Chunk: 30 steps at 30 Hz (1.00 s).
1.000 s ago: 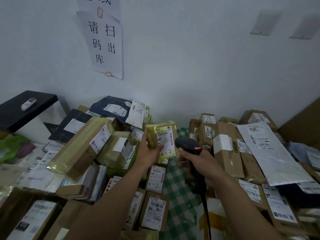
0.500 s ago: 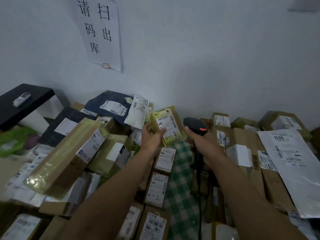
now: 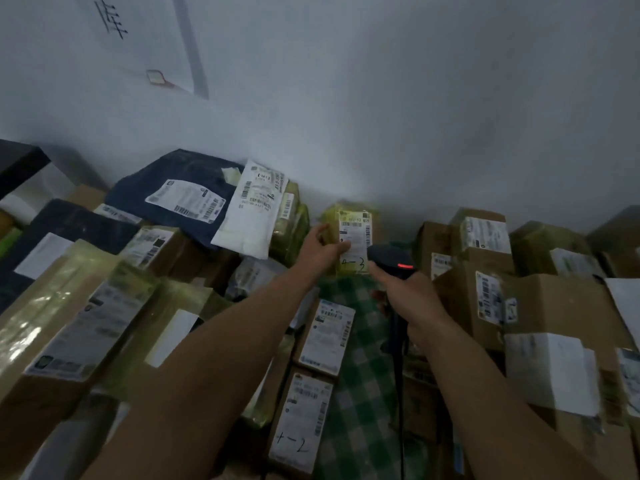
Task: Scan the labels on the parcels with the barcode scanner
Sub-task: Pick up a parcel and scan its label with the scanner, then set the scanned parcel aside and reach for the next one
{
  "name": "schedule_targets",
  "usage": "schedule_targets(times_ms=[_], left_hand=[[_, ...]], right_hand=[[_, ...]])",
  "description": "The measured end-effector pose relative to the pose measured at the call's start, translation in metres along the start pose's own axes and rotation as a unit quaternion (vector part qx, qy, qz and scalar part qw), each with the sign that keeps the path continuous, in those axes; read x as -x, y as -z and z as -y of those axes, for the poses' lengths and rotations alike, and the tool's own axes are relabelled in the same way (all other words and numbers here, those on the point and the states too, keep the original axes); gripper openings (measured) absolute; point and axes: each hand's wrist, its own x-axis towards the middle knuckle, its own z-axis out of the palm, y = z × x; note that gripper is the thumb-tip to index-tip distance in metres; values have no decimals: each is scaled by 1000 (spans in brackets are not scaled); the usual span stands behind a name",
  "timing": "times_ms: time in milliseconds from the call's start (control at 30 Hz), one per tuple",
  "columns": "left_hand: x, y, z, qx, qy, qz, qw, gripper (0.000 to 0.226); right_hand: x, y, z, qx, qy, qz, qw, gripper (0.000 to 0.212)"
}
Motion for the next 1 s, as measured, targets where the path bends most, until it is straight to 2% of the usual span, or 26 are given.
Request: schedule_targets(times_ms=[67, 133, 200, 267, 333, 400, 500, 567, 733, 867, 933, 1000], left_hand=[[-16, 0, 11, -28, 15, 8, 999, 69], [-27, 3, 22, -89, 11, 23, 996, 54], [-34, 5, 34, -166, -40, 12, 985, 41], [-34, 4, 48, -221, -104, -27, 969, 46], [-30, -3, 57, -298, -168, -66, 937, 50], [-20, -11, 62, -402, -202, -66, 891, 57], [-8, -15, 64, -523, -203, -4, 828, 86], [-8, -12, 69, -559, -191, 0, 807, 89], [-11, 6, 59, -569, -185, -26, 801, 74], [-3, 8, 50, -532, -192, -32, 824, 65], [11, 5, 50, -513, -199, -18, 835, 72], [30, 5, 51, -463, -205, 9, 862, 76]], right_hand=[[-7, 0, -4, 5, -6, 0, 1000, 31], [-11, -1, -7, 6, -9, -1, 1000, 28], [-15, -1, -10, 1, -11, 1, 1000, 27], [-17, -1, -13, -4, -11, 3, 1000, 27], [-19, 0, -14, -8, -8, 4, 1000, 25], [-18, 1, -14, -9, -5, 4, 1000, 22], [-17, 3, -14, -13, -3, 2, 1000, 17], [-14, 2, -13, -18, -6, 6, 1000, 16], [-3, 4, -13, -44, -4, 15, 999, 22], [12, 10, -12, -56, 11, 19, 998, 18], [23, 11, -8, -59, 12, 16, 998, 20], [40, 10, -4, -61, 3, 15, 998, 22]])
